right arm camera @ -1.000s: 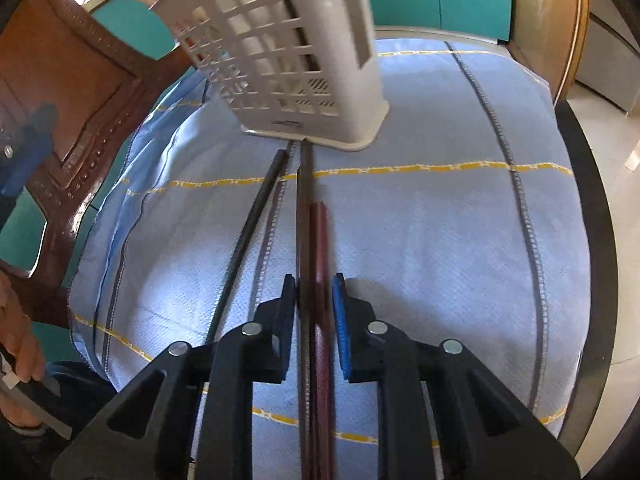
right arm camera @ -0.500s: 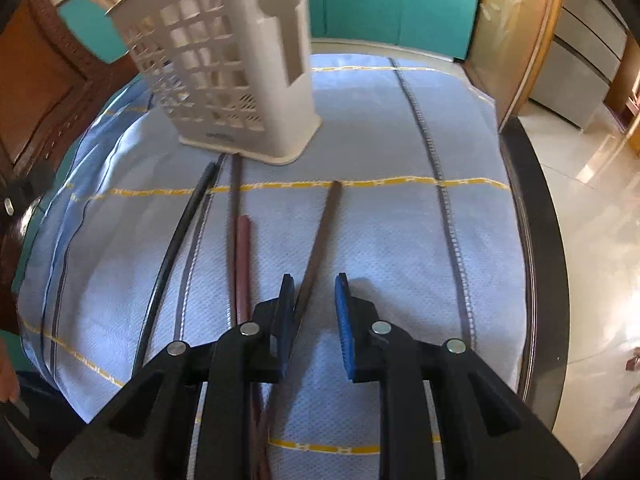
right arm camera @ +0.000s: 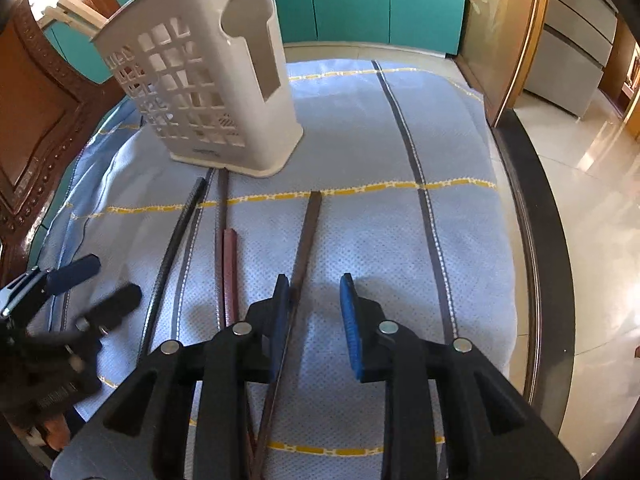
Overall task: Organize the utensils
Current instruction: 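Align both open tools over the remaining dark brown and black chopsticks, then grasp a dark brown chopstick with the right tool while the left tool grasps a black chopstick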
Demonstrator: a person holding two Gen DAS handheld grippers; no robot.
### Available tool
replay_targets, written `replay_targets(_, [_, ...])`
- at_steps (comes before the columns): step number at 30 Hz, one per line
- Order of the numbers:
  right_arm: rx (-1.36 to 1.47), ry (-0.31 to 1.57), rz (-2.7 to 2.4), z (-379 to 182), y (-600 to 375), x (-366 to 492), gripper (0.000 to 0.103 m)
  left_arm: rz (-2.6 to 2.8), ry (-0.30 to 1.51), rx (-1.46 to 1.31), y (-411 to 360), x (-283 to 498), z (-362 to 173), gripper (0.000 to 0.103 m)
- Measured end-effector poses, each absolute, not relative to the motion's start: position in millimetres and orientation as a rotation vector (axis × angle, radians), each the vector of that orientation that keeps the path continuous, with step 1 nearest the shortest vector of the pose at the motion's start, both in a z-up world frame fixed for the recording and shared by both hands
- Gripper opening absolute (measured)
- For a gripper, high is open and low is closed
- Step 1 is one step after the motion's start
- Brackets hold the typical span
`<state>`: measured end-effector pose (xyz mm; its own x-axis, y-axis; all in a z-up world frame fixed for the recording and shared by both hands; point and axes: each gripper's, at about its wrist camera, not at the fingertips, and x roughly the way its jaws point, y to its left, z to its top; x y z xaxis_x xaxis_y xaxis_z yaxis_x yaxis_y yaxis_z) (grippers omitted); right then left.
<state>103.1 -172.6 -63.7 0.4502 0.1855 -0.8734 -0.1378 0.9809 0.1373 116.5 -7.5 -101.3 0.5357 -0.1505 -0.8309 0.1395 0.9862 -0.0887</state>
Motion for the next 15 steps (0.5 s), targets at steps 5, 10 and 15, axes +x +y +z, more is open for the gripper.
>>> replay_targets(5, [-0.013, 1.080, 0.220, -65.9, -160.2, 100.7, 0.020, -0.208, 1.024, 0.043, -31.7, 114.6, -116.5, 0.071])
replay_targets(10, [-0.023, 1.091, 0.252, -66.3, -158.3, 99.7, 0.007, -0.184, 1.004, 0.086, -37.3, 113.8, -116.3, 0.036])
replay_targets(15, [-0.032, 1.095, 0.221, -65.3, -168.8, 101.1, 0.007, -0.170, 1.021, 0.061, -22.9, 115.0, -112.2, 0.022])
